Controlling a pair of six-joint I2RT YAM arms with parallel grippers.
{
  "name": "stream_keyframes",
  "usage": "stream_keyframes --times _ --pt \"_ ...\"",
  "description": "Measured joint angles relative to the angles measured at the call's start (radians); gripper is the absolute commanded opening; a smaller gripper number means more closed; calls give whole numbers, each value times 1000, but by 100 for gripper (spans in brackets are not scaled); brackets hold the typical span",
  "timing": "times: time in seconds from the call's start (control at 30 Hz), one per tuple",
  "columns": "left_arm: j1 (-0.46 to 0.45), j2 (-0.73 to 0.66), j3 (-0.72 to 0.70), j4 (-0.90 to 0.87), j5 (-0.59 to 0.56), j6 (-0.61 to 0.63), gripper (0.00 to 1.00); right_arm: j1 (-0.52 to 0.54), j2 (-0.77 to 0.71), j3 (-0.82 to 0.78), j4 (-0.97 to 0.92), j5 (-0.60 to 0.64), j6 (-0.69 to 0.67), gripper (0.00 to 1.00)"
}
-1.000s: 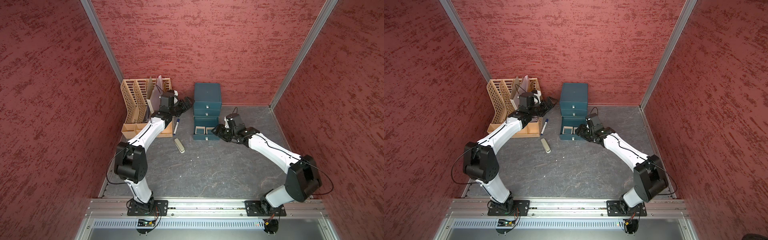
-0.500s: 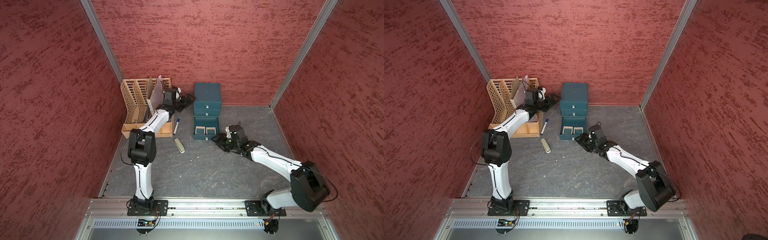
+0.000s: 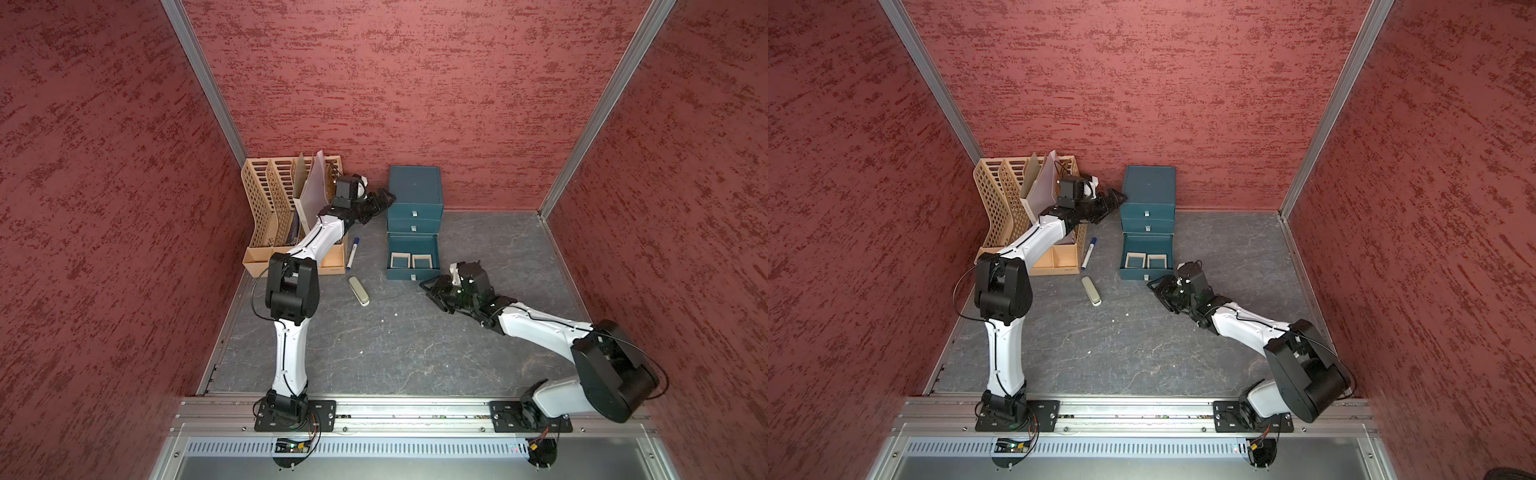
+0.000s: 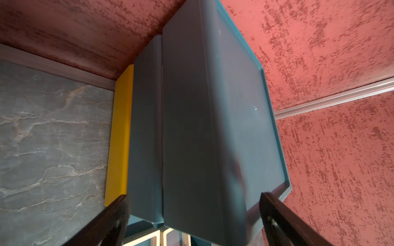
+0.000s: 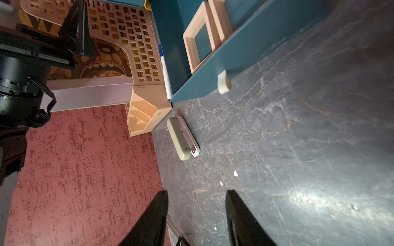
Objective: Place the brooch boxes into the drawer by color
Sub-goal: Close the drawer in the storage box.
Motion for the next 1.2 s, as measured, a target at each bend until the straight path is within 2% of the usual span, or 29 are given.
stream_keyframes --times 0.43,0.77,1.2 --pt "-4 24 62 -89 -32 32 98 26 136 -82 328 47 173 45" --pt "-11 34 98 -137 -64 34 98 40 325 -94 572 123 290 42" --pt "-13 43 125 -168 -70 35 98 43 537 -89 803 193 391 36"
